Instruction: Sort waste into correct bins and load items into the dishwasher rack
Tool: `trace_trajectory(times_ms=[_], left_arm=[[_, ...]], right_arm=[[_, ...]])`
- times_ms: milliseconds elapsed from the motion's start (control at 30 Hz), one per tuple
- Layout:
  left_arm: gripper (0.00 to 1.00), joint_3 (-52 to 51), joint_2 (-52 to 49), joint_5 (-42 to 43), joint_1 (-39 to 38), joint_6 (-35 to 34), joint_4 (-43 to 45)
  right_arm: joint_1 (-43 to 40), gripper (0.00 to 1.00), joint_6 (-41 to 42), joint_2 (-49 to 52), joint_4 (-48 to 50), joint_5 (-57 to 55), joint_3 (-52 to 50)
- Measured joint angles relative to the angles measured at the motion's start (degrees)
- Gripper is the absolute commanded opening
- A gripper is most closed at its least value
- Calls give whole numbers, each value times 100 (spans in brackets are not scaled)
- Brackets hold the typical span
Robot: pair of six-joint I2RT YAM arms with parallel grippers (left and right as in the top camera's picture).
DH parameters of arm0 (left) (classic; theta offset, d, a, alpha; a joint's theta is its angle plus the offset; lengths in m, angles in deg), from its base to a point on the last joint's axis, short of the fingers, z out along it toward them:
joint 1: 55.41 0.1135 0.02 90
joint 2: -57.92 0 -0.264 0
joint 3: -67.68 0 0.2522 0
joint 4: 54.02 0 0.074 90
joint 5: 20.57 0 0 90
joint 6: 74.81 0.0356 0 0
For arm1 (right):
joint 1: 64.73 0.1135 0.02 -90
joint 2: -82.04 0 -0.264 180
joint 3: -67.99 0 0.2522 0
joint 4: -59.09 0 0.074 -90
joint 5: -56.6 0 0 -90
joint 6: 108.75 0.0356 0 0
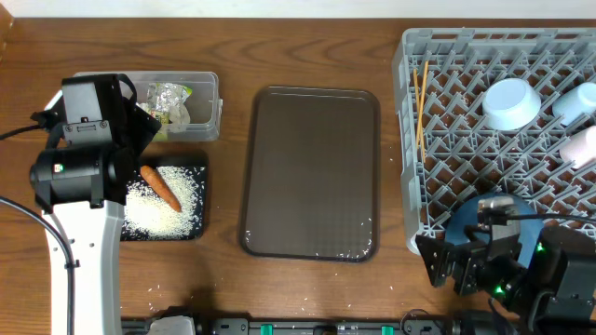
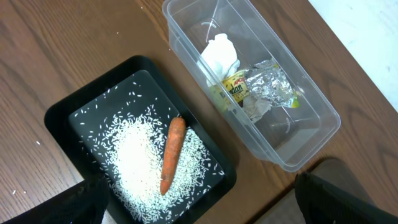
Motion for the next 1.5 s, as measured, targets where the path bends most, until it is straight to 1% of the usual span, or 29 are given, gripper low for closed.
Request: trace_trajectory(times_ms=[67, 167, 267, 400, 433, 533, 633, 733, 833, 933, 1133, 1300, 1500], left_arm=[[97, 0, 0, 0, 0, 0, 0], [97, 0, 0, 0, 0, 0, 0], [97, 0, 0, 0, 0, 0, 2], [97, 0, 0, 0, 0, 0, 2], [97, 0, 0, 0, 0, 0, 2], [97, 0, 0, 0, 0, 0, 2], [97, 0, 0, 0, 0, 0, 2], [97, 0, 0, 0, 0, 0, 2], [97, 0, 0, 0, 0, 0, 2], [97, 0, 0, 0, 0, 0, 2], [97, 0, 0, 0, 0, 0, 2], [97, 0, 0, 0, 0, 0, 0], [97, 0, 0, 0, 0, 0, 0]], right_arm=[[0, 99, -4, -2, 7, -37, -7], [0, 99, -122, 0, 435, -136, -9], [-2, 99, -501, 0, 999, -146, -17], [0, 99, -1001, -7, 1204, -129, -188], [2, 99, -1080, -15, 1399, -129, -339], [120, 99, -1215, -90, 2326, -116, -999], [275, 99, -1290, -339, 3650, -20, -1884], [431, 99, -1285, -673, 5195, 142, -2844], [570, 99, -1246, -1025, 6238, 264, -3499], [695, 99, -1231, -1309, 6607, 247, -3810], [695, 99, -1222, -2085, 6749, -133, -4378], [695, 99, -1134, -2409, 7134, -387, -4835], [693, 99, -1093, -2728, 6942, -909, -5058]])
